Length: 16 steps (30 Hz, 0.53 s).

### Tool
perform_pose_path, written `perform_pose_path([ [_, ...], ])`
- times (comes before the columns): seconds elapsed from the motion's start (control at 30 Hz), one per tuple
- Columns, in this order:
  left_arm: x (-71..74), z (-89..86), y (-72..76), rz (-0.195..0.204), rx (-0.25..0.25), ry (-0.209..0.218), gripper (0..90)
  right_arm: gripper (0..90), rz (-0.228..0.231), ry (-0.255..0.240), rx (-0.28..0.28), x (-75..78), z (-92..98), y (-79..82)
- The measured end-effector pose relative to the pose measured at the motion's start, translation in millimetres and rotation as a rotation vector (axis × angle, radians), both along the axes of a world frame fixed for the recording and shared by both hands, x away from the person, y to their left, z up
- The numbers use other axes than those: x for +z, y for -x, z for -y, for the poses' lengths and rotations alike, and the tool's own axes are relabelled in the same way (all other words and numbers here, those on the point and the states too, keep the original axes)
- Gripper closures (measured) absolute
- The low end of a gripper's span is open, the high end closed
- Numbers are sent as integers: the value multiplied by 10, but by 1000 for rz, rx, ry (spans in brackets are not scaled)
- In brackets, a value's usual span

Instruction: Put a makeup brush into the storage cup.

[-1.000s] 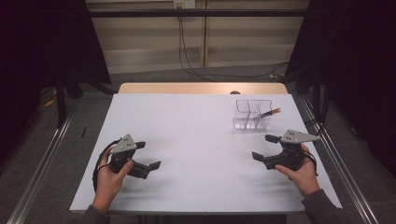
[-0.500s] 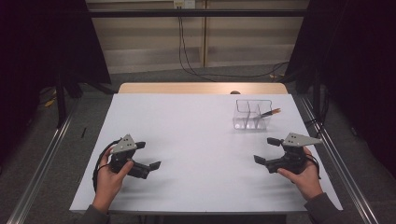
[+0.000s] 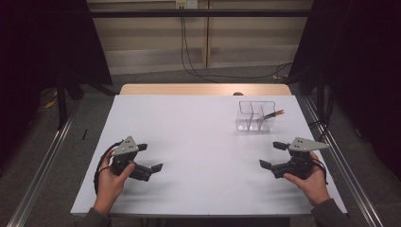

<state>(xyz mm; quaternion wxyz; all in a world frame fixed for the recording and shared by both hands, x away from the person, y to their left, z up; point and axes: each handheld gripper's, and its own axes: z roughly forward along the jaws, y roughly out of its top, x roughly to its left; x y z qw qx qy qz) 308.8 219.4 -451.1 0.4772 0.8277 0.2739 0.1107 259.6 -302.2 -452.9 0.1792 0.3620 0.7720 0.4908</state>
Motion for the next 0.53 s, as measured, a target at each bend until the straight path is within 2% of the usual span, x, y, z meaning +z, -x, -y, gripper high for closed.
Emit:
perform_pose_path([
  [0.53, -9, 16, -20, -2, -9, 0, 5, 70, 7, -20, -14, 18, 67, 63],
])
